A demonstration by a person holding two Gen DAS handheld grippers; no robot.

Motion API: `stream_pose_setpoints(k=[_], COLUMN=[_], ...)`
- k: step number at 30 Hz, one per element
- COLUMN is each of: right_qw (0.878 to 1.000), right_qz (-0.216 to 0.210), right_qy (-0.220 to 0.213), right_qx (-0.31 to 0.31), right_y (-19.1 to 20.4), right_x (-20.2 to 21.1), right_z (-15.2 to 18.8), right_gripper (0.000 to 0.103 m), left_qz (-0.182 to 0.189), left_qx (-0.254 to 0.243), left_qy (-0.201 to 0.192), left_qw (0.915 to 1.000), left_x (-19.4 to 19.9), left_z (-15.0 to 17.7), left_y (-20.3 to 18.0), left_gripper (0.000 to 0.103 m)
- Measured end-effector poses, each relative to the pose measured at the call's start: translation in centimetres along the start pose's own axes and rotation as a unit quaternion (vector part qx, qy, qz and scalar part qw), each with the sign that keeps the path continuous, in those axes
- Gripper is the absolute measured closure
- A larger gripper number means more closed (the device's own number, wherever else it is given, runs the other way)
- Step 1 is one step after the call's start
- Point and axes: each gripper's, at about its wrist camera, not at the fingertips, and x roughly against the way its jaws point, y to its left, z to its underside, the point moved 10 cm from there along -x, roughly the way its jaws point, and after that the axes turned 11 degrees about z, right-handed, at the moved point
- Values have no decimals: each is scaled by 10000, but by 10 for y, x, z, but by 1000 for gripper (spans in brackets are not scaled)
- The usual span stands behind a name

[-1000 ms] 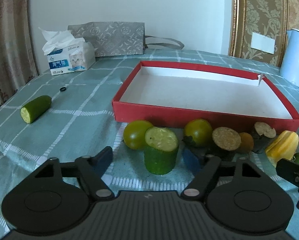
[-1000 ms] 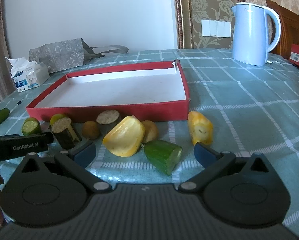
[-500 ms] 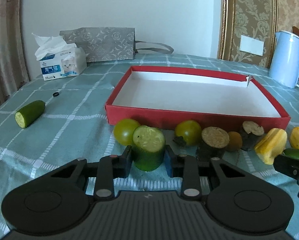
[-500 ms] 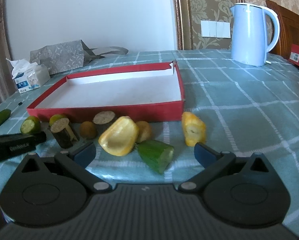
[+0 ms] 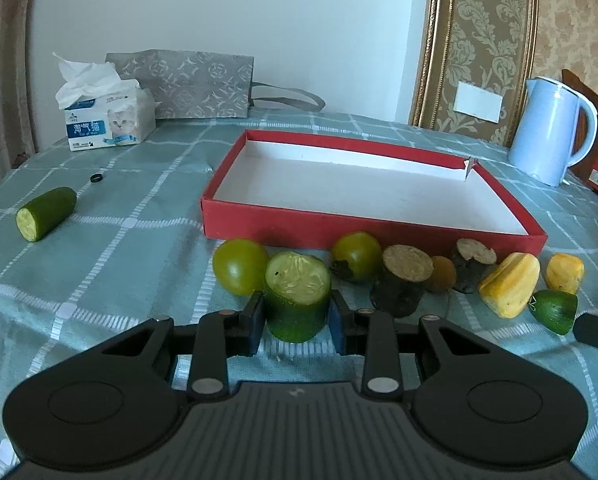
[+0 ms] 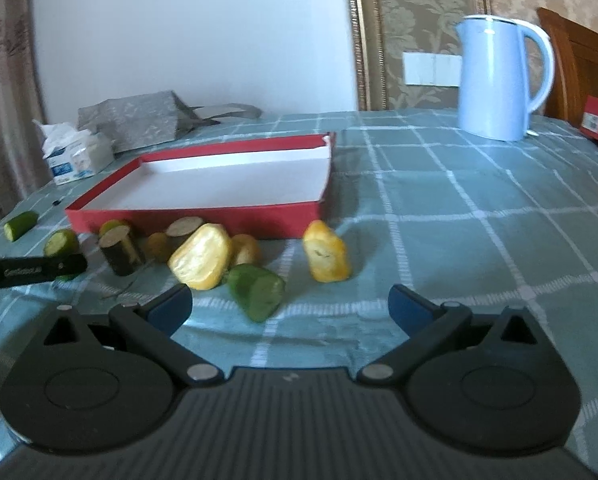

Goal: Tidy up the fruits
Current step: 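Close the left gripper on the cucumber chunk while the right gripper grasps a cucumber slice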

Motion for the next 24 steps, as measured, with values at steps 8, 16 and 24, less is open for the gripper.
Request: stream_pose_setpoints(k=[8, 16, 24], right_qw=[9967, 9939, 9926], right_qz=[-436, -557, -506], right_qy=[201, 334, 299], right_qx=[658, 890, 1058], right_y=[26, 30, 31], right_x=[-14, -32, -34], right_z=[2, -2, -2], right_gripper=[35, 46, 60], left_qz=[64, 142, 145], left_qx=[85, 191, 193], left_qy=[-2, -28, -31], left_qw=[9999, 9997, 9997], left_x=[0, 0, 0], left_z=[0, 0, 0], left_y=[2, 4, 5], left_gripper=[71, 71, 71])
